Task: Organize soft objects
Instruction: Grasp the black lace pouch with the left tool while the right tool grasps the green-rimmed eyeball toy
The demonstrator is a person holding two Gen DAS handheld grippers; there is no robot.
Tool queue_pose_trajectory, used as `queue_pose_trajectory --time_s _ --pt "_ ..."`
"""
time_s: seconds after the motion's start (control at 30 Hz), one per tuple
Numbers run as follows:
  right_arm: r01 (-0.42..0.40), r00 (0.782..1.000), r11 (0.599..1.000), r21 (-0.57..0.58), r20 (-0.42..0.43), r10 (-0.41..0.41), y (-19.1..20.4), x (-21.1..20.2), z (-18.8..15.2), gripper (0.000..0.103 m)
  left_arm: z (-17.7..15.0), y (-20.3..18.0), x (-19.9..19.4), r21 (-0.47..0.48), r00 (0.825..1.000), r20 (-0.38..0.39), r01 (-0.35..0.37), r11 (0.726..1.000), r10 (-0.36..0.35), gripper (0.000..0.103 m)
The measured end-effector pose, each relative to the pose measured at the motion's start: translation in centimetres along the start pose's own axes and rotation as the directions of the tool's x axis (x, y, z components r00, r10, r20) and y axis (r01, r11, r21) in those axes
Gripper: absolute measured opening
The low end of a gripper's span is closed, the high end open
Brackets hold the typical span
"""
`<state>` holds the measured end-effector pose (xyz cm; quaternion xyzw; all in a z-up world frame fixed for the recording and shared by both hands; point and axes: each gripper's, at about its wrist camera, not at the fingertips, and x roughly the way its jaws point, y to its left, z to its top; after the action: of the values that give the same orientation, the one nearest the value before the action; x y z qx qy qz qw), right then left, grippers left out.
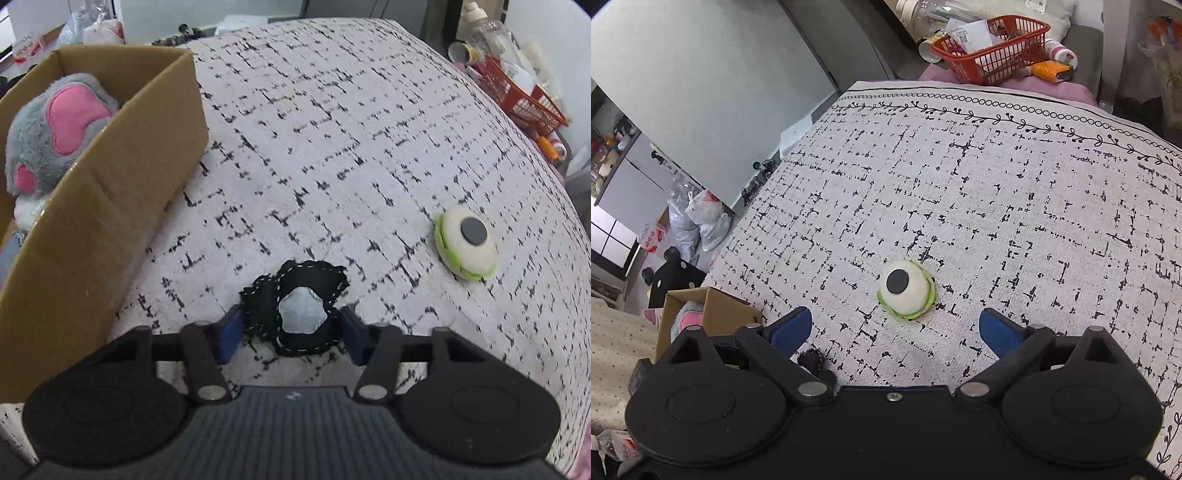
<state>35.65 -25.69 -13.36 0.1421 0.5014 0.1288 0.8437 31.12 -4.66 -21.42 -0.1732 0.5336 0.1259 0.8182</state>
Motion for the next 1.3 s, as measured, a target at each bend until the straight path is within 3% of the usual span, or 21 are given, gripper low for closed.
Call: queue_pose_trajectory --time_s 0.1,0.2,0.77,1.1,1.17,1.3 --pt "-0.003 1.0 1.0 -0.002 -0.01 0.003 0.0 0.4 0.2 0.098 0.5 0.1 0.0 -0.018 1.0 0.021 0.012 1.0 -0.012 0.033" --pt "0.005 1.0 1.0 0.0 -0.03 -0.005 -0.1 1.3 0.3 0.098 1.2 0.4 -0.1 -0.038 0.999 0.037 0.025 0.999 -0.023 0.028" --pt "0.032 0.993 0.998 0.053 -0.112 -0.026 -0.4 6.1 1.4 0.098 4.8 0.5 0.6 -0.061 0.999 0.018 0.042 0.997 -0.041 0.027" --pt "0.122 0.985 0.986 -0.111 -0.105 -0.134 2.2 9.2 1.1 0.098 6.9 0.3 -0.1 -0.01 1.0 -0.005 0.011 1.0 -0.011 0.027" --pt "0.166 0.979 0.971 -0.173 -0.085 -0.183 2.7 9.9 0.6 0.097 7.3 0.5 -0.1 -0.008 1.0 -0.012 0.007 1.0 -0.007 0.028" --pt "0.264 0.955 0.925 -0.274 -0.057 -0.29 3.1 11.8 -0.1 0.086 8.0 0.7 0.0 -0.004 1.0 -0.028 -0.003 1.0 0.003 0.028"
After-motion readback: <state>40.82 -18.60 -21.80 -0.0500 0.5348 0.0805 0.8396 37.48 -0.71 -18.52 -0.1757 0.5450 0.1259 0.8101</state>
